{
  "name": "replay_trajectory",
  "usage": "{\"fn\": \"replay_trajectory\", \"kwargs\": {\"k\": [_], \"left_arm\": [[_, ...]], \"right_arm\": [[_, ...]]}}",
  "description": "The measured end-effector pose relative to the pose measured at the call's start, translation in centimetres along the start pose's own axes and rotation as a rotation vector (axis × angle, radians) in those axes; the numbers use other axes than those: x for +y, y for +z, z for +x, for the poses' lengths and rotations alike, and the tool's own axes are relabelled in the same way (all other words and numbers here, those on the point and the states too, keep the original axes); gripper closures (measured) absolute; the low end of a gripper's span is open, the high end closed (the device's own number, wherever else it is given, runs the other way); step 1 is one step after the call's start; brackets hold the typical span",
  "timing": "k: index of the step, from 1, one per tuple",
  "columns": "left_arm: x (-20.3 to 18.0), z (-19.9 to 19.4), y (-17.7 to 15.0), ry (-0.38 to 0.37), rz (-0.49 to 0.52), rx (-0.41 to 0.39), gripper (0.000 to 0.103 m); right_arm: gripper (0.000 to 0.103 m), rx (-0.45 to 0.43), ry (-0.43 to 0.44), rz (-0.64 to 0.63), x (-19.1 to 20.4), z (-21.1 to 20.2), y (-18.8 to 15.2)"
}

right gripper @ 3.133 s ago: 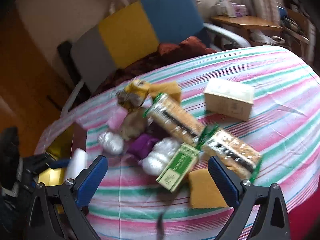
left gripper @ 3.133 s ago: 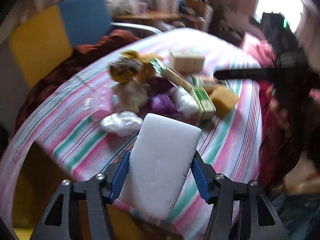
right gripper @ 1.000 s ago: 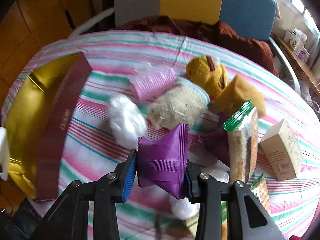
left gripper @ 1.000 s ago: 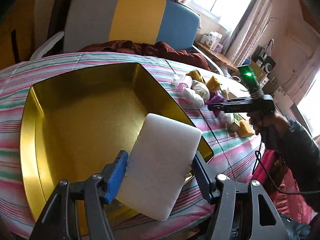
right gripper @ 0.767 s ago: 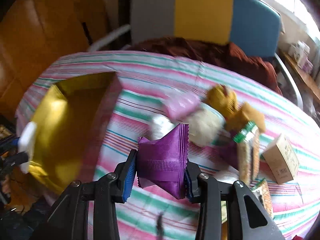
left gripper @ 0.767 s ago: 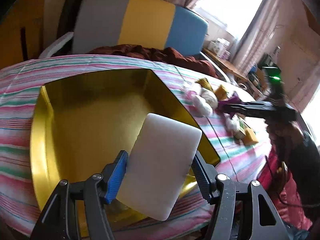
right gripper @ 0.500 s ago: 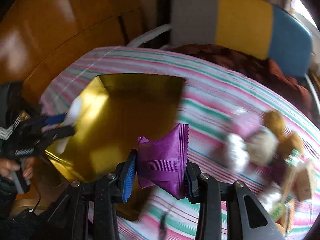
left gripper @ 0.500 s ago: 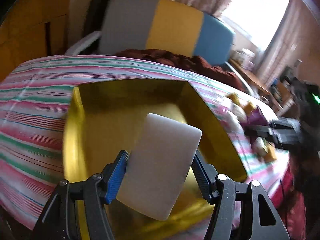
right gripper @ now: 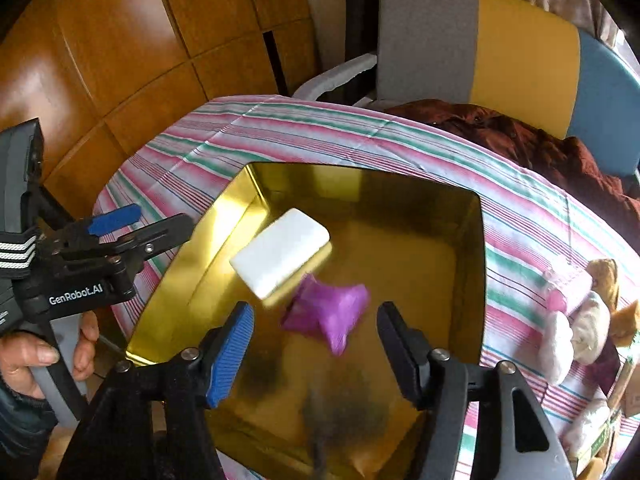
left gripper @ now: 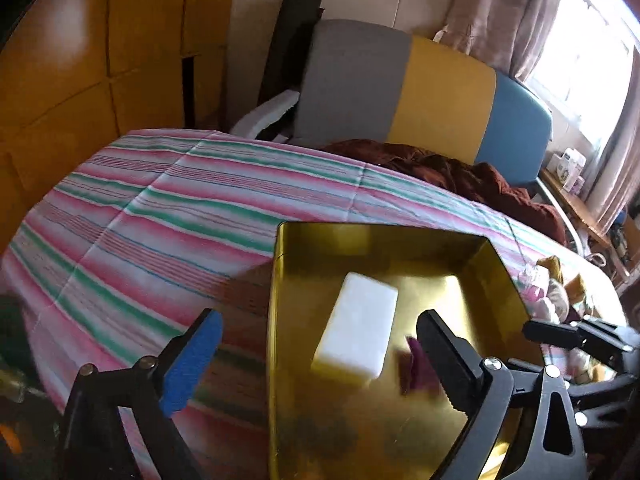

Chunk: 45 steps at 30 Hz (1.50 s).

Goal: Organize objects
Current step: 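Release the white block into the tray with left while right drops the purple sachet, then move both grippers back from the tray to the pile of items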

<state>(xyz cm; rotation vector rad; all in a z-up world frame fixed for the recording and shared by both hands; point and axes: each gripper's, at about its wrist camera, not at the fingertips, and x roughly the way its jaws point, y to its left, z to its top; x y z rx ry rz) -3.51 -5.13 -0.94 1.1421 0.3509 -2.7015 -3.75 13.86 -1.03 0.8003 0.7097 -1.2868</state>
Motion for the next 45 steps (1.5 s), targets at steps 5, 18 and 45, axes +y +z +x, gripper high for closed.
{"fn": "replay_trajectory", "kwargs": {"k": [5,18,45], "left_arm": [[-0.3,-1.8,-2.6,0.049,-0.008,-0.026,0.003],[-2.8,-4.9,-5.0,0.093,0.018,-0.092,0.003],[-9.0,-5.4,-5.8,0.025,0.131,-0.084,0.003]], "right_arm": [[0.037,-0.030,-0.061,0.008,0.3,-1.4,-1.9],[0.037,-0.150,-0.198,0.017,0.5,-4.9,-4.4],[0.037,-0.181,-0.346,0.223,-9.1,-10.2,-8.6]]}}
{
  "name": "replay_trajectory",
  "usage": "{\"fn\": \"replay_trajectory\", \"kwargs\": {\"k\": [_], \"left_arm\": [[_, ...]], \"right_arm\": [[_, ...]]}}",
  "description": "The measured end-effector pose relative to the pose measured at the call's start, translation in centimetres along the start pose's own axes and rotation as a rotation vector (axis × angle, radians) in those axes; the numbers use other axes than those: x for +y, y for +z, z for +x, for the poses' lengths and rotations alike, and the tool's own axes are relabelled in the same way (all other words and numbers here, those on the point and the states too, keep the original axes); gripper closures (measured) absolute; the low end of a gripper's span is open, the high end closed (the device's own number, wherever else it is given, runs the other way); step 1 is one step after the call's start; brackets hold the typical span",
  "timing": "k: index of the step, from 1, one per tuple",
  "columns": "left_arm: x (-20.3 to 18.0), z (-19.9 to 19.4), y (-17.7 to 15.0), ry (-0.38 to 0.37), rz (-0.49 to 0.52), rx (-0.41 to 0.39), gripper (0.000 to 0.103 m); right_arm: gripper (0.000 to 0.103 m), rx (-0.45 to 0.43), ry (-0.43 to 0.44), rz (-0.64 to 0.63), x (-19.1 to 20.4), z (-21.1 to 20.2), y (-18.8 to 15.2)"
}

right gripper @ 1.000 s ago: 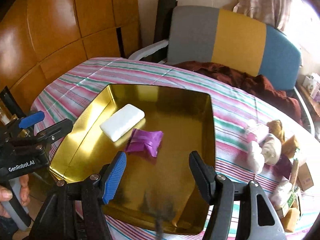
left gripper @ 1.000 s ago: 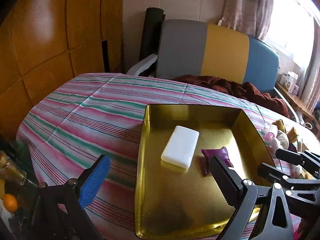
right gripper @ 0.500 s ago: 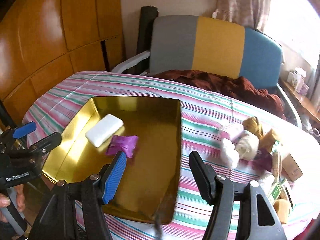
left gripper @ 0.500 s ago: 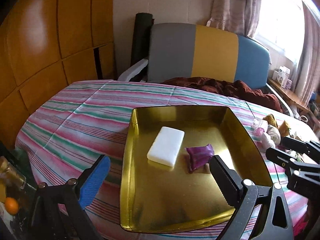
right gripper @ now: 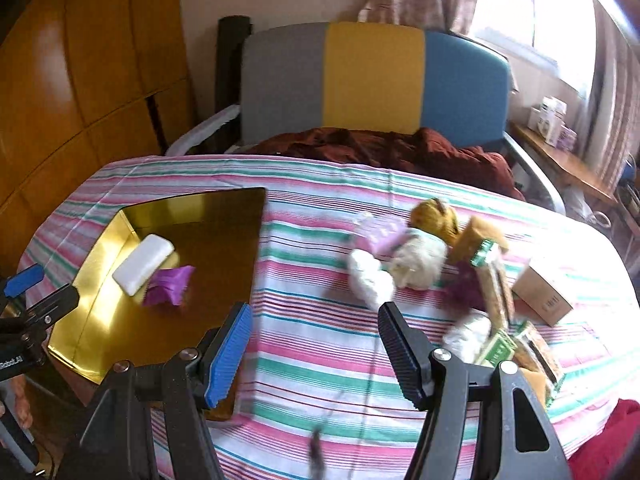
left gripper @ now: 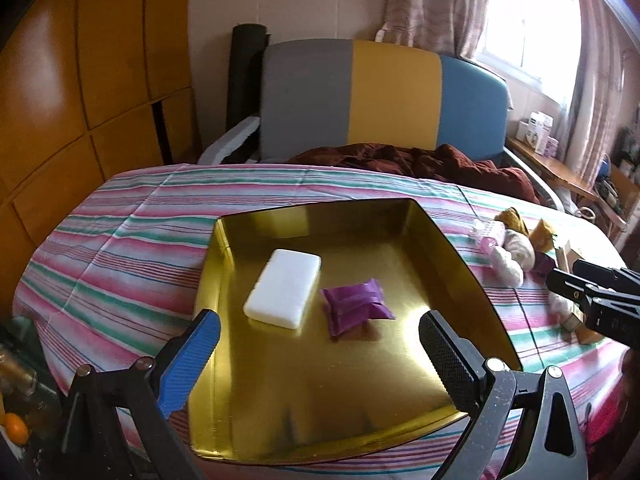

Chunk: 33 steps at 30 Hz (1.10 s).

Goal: Organize objects
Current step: 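Move both grippers back from the tray to the pile of items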

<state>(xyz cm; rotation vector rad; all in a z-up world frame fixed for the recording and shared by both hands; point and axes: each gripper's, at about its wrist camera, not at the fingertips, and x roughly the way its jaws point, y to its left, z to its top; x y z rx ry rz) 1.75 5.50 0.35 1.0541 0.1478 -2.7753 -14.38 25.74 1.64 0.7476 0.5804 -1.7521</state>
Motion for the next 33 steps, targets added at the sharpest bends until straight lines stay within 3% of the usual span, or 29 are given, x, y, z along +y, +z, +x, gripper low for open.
{"fn": "replay_trajectory", "kwargs": {"k": [9,20,25,33], "left_arm": [[-2.9,0.2,0.4,-0.077,0.059,0.008,0.003],[-8.9,0.8,1.0,-0.224,0.169,0.031,0.004],[-12.9,1.2,1.1,-0.308,0.241,0.053,0.004],[-18.3,2.9,0.6,-0.387,0.337,0.116,0.017]], "right_arm": [[0.037,0.021,-0.065,0.144,-7.0,-1.1,-1.0],[0.037,0.018,-0.185,0.440,-19.0,-4.4,-2.6],[0.037,0.030,-0.212,0.488,-21.4,-4.7,-3.4],[0.037,0.074,-0.182,0.541,-22.7,-3.1,-5.0]]}}
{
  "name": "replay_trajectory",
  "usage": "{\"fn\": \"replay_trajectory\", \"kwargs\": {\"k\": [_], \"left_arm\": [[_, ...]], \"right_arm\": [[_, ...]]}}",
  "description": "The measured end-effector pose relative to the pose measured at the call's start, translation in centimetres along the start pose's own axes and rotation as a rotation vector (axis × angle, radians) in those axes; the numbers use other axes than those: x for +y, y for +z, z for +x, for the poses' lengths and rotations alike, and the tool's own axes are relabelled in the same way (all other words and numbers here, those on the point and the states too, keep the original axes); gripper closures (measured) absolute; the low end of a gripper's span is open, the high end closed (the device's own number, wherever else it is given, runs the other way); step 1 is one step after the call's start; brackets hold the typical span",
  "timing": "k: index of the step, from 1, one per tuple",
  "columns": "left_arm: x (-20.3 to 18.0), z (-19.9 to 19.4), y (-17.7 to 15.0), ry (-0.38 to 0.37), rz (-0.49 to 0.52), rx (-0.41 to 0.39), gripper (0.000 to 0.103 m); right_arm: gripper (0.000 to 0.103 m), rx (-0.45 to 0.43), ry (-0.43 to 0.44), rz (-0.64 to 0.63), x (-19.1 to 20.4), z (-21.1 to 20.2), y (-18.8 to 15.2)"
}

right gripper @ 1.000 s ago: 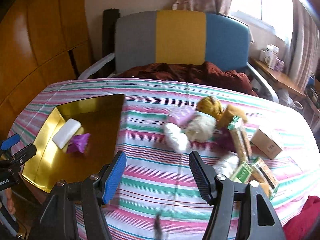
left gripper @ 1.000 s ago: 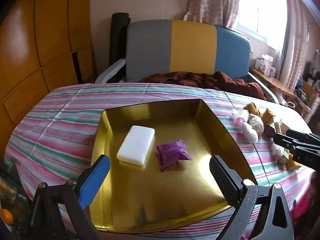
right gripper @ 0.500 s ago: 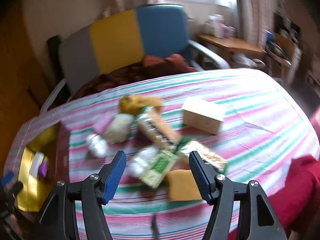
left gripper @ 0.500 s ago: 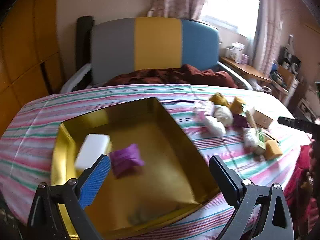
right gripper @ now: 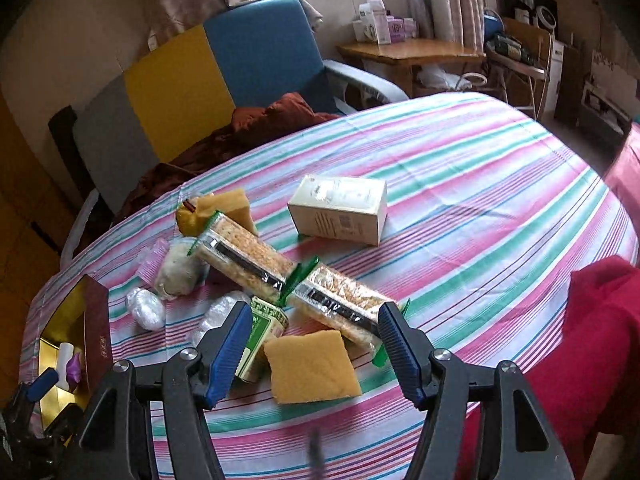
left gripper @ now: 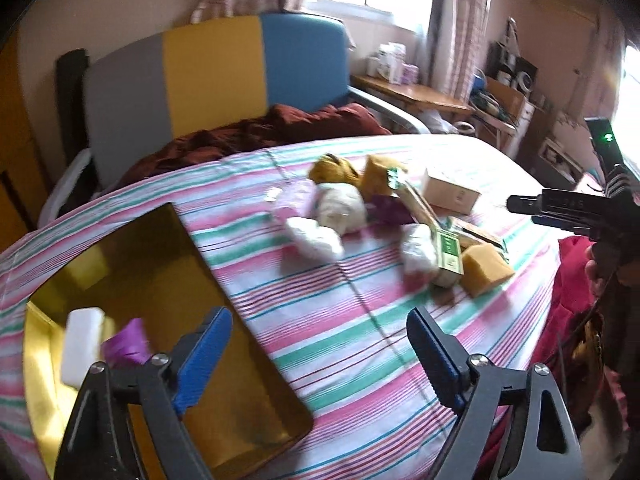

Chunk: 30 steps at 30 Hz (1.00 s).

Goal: Organize objects
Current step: 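Move both grippers back from the tray to the pile of items, then grasp the wrapped white bundle with left while right grasps the yellow sponge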

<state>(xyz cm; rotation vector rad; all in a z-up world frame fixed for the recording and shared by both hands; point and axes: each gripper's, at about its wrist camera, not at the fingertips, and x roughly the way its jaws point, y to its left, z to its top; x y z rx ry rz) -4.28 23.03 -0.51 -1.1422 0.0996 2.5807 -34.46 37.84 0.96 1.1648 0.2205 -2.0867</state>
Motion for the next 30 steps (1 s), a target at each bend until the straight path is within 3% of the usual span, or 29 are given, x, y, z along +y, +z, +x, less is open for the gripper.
{"fn": "replay_trajectory", "kwargs": {"k": [8,19,30], "left_arm": [[-2.7,4.9,2.1,-0.096,-0.012,0.088,0.034],[-4.9,11.7,5.2,-0.188,-0.069,0.182,0.043],[-6.7,16.7,6.7,-0.202,-0.055,0.271,0.057]], "right_arm": [[0.037,0.028,0.075,0.060,-0.8,0.8,0.0],[0.037,0.040,0.136,0.088,-1.2,1.0,0.0],[0.037,0.053,0.155,0.087,-1.3,1.2,0.0]]}}
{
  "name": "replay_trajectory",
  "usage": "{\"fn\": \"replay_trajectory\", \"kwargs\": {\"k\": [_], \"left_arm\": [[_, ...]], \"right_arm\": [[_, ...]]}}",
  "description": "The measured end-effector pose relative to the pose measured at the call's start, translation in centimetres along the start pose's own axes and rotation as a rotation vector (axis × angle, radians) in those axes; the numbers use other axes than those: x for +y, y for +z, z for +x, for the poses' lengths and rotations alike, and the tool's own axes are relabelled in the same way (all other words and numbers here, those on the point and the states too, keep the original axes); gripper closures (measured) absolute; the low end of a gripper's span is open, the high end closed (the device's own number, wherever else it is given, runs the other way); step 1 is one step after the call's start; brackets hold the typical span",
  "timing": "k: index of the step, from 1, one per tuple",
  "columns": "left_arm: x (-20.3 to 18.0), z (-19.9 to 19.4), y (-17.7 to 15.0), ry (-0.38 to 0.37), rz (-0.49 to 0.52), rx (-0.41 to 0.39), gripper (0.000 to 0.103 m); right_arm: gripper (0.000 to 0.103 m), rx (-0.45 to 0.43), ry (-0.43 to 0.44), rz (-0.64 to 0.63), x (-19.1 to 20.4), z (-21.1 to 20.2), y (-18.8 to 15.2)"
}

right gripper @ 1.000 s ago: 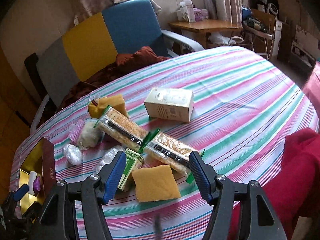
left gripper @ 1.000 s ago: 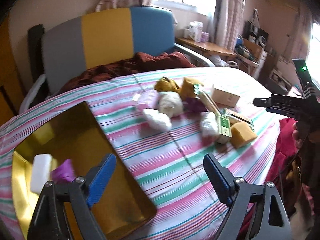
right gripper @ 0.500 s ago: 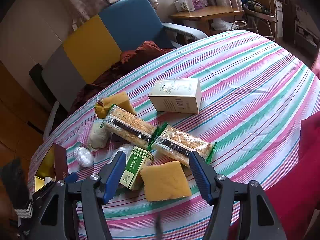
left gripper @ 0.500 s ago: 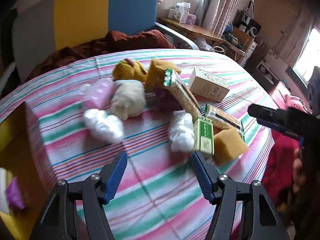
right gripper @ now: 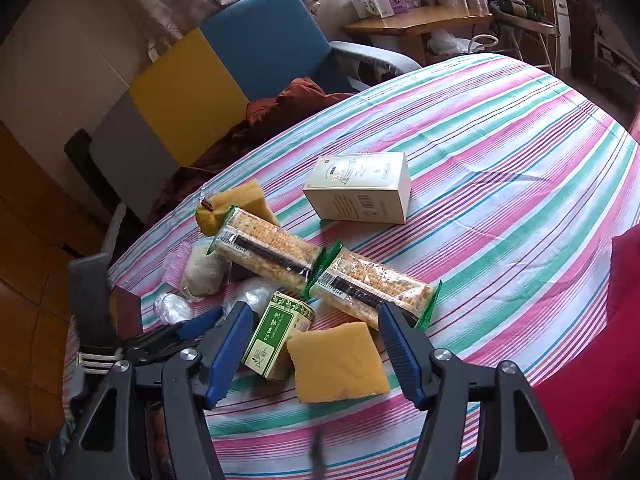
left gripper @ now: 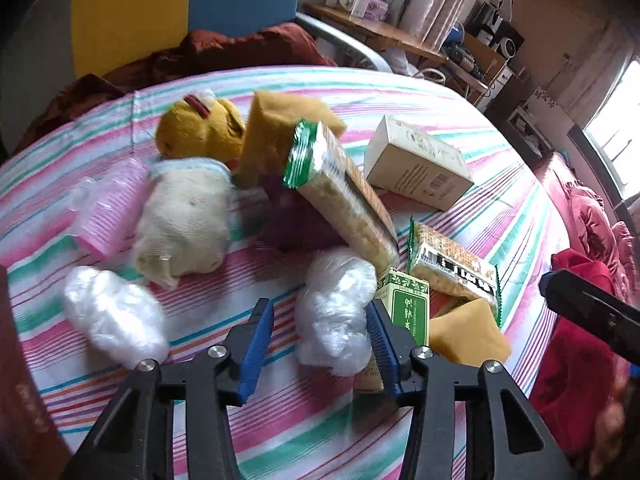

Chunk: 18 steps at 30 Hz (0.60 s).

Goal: Organize objects
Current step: 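Grasp the wrapped white bundle with left while right grasps the yellow sponge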

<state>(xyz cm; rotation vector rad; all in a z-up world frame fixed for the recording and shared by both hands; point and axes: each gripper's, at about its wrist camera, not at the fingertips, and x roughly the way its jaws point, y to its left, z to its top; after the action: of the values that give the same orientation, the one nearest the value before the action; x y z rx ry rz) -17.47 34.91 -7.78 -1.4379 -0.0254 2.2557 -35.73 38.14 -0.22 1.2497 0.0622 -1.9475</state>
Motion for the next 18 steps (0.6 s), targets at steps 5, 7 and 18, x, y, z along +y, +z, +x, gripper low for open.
{"fn": "replay_trajectory", "kwargs": {"k": [5,7,18], "left_arm": [[0.3,0.8,-0.7,0.033,0.007,0.005,0.065],[0.5,0.4,-1.0,0.025,0.002,-0.001,0.066],[1.5,-3.0,-7.2,0.057,0.015,-0.060,0.067]], "right_arm": [[0.037,0.004,-0.003,0.002,0.0,0.0,0.0],[0.037,0.007,-0.009,-0.001,0.0,0.1,0.0],[0.037,0.042,-0.008,0.011,-0.1,0.5,0.0]]}}
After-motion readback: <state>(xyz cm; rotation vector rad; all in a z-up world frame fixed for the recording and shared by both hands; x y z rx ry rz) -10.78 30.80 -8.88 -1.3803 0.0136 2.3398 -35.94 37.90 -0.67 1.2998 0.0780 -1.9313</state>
